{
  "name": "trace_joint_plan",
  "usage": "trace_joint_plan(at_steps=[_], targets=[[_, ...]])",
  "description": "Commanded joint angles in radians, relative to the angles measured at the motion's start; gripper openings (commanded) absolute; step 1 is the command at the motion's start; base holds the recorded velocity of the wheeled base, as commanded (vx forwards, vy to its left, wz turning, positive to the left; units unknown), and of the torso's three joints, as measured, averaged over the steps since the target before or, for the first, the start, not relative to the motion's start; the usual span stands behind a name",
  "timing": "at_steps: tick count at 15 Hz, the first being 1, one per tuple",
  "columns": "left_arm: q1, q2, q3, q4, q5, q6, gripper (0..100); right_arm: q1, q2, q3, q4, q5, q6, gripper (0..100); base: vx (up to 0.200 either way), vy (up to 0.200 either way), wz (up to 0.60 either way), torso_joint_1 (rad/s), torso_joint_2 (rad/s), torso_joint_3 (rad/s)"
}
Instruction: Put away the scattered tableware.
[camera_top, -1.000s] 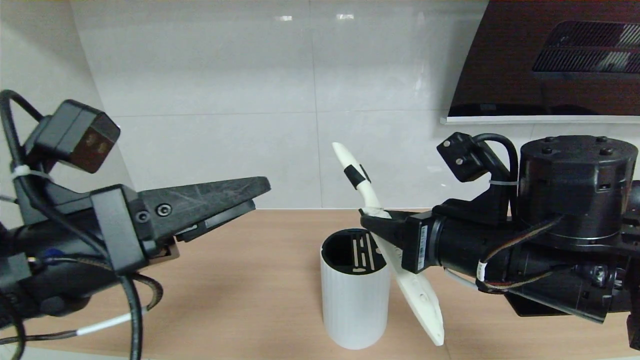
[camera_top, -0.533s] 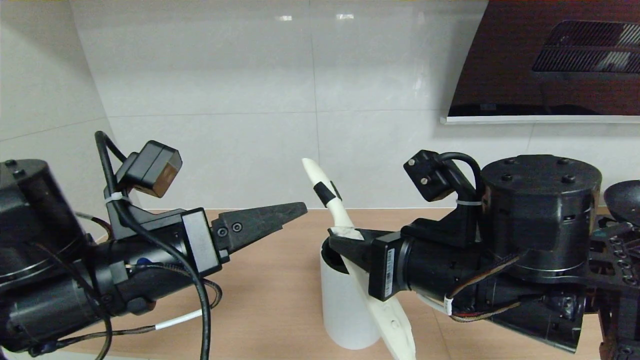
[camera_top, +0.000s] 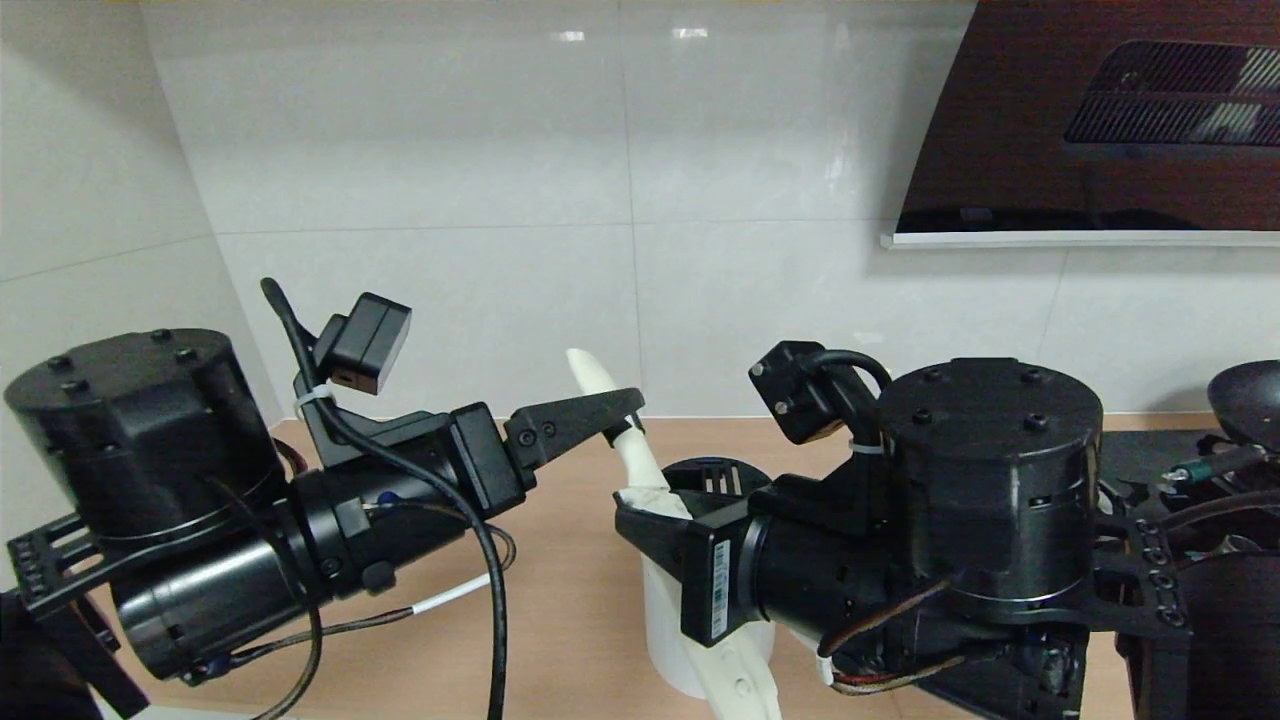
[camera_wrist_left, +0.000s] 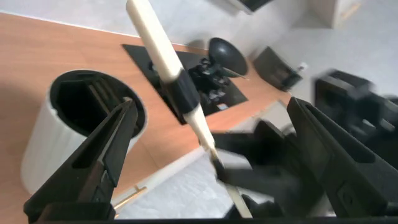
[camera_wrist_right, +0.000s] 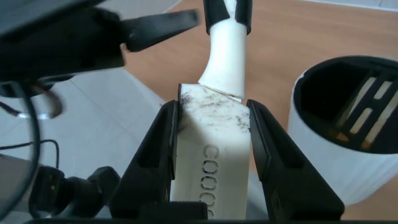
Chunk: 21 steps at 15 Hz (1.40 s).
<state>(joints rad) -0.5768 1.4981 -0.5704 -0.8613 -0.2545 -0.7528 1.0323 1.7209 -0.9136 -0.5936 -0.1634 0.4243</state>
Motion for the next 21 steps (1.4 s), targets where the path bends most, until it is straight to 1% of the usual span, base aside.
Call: trace_joint_plan(at_steps=[1,6,17,18,21], targets=[[-0.003,0.031,-0.005,-0.001,0.003,0.0,100,0.009,0.022,0.001,-0.011,-0.005,-0.001,0,0.0,0.0,0.0,0.0,0.0,0.0],[-0.006,0.033,-0.014,-0.001,0.004,-0.007,100,0.011,0.026,0.006,-0.028,-0.008,-0.001,0,0.0,0.0,0.0,0.0,0.0,0.0],[-0.006,0.054,-0.016,-0.001,0.018,-0.005,100,0.017,0.031,0.016,-0.032,-0.013,-0.001,0,0.0,0.0,0.0,0.0,0.0,0.0],[-0.006,0.056,-0.016,-0.001,0.018,-0.005,0,0.017,0.029,0.018,-0.032,-0.013,-0.001,0,0.0,0.0,0.0,0.0,0.0,0.0],[-0.006,0.054,-0.014,-0.001,0.014,-0.005,0,0.017,0.028,0.018,-0.034,-0.013,-0.001,0,0.0,0.0,0.0,0.0,0.0,0.0]])
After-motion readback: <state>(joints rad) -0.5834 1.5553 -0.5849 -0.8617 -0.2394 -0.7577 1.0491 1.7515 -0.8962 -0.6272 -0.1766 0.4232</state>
